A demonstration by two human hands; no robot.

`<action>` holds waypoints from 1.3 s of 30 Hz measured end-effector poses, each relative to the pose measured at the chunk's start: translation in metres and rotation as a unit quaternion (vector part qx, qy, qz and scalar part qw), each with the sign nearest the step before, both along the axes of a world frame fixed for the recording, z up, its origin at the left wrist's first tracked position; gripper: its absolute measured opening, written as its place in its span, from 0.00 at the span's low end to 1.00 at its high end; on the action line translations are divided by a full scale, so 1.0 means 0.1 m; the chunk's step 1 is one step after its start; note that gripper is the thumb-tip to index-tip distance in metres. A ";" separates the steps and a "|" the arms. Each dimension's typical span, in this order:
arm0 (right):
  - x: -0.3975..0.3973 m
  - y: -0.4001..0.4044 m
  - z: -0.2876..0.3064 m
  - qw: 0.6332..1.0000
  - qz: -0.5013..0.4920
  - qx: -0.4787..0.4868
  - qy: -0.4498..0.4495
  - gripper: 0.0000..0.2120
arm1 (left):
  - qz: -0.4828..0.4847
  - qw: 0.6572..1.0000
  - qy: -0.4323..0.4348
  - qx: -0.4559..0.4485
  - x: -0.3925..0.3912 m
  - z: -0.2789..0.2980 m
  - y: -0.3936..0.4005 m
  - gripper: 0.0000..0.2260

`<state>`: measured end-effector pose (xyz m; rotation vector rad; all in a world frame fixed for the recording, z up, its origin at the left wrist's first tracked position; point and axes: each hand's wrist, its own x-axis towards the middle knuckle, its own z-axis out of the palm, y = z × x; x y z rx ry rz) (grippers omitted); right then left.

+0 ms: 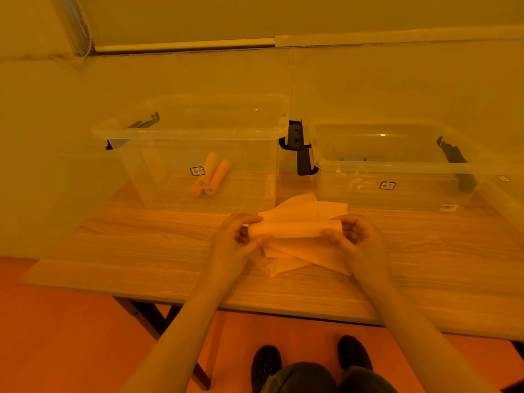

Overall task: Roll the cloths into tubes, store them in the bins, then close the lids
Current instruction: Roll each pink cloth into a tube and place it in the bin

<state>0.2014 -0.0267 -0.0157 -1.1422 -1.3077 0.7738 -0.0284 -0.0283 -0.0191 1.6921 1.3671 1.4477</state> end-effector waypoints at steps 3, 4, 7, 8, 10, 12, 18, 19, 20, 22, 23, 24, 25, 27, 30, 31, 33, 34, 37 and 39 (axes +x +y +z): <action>0.00 0.01 0.01 1.000 0.003 -0.008 0.007 0.12 | 0.003 1.000 0.009 -0.017 0.00 -0.01 0.00 0.15; 0.00 0.00 0.02 1.000 0.006 -0.010 0.012 0.12 | 0.003 1.000 0.011 -0.020 0.00 -0.01 0.00 0.14; 0.02 -0.01 0.05 0.998 0.027 -0.011 0.047 0.15 | 0.004 1.000 0.014 -0.012 0.01 0.00 0.00 0.14; 0.03 -0.01 0.05 0.998 0.038 -0.015 0.057 0.17 | 0.003 1.000 0.017 -0.007 0.00 0.01 0.00 0.14; 0.04 -0.04 0.06 0.996 0.057 -0.030 0.059 0.17 | -0.001 1.000 0.019 -0.010 -0.01 0.01 0.01 0.13; 0.04 -0.06 0.08 0.995 0.075 -0.044 0.050 0.17 | -0.003 0.999 0.010 -0.031 -0.03 0.00 0.02 0.12; 0.05 -0.05 0.23 0.989 0.081 -0.115 0.036 0.16 | -0.027 0.998 0.063 -0.005 -0.08 0.07 -0.04 0.12; 0.04 -0.04 0.27 0.989 0.074 -0.124 0.027 0.15 | -0.033 0.995 0.089 0.017 -0.10 0.10 -0.06 0.12; 0.02 -0.03 0.31 0.988 0.067 -0.136 0.025 0.13 | -0.041 0.992 0.116 0.039 -0.11 0.13 -0.08 0.12; -0.01 -0.01 0.39 0.984 0.064 -0.161 0.038 0.13 | -0.045 0.978 0.190 0.068 -0.14 0.20 -0.12 0.13; -0.02 -0.01 0.44 0.982 0.066 -0.172 0.046 0.14 | -0.043 0.969 0.230 0.076 -0.16 0.25 -0.14 0.13; -0.03 -0.02 0.49 0.979 0.072 -0.182 0.059 0.15 | -0.042 0.959 0.265 0.092 -0.18 0.30 -0.17 0.14; -0.04 -0.02 0.54 0.976 0.078 -0.191 0.073 0.14 | -0.042 0.947 0.296 0.115 -0.21 0.33 -0.18 0.17; -0.07 -0.03 0.66 0.970 0.084 -0.206 0.095 0.13 | -0.046 0.920 0.357 0.152 -0.28 0.40 -0.21 0.20; -0.11 -0.05 0.83 0.968 0.086 -0.207 0.113 0.13 | -0.056 0.893 0.415 0.166 -0.32 0.51 -0.26 0.22; -0.12 -0.07 0.89 0.968 0.086 -0.204 0.123 0.12 | -0.059 0.891 0.423 0.157 -0.32 0.55 -0.28 0.22; -0.17 -0.10 0.97 0.969 0.082 -0.191 0.134 0.10 | -0.068 0.903 0.408 0.119 -0.29 0.64 -0.32 0.21; -0.19 -0.11 1.01 0.971 0.083 -0.184 0.130 0.12 | -0.074 0.914 0.388 0.096 -0.28 0.68 -0.33 0.21; -0.25 -0.13 1.07 0.969 0.121 -0.174 0.123 0.21 | -0.098 0.950 0.297 0.014 -0.27 0.77 -0.38 0.21; -0.29 -0.15 1.11 0.967 0.142 -0.167 0.131 0.22 | -0.127 0.969 0.209 -0.029 -0.24 0.84 -0.43 0.19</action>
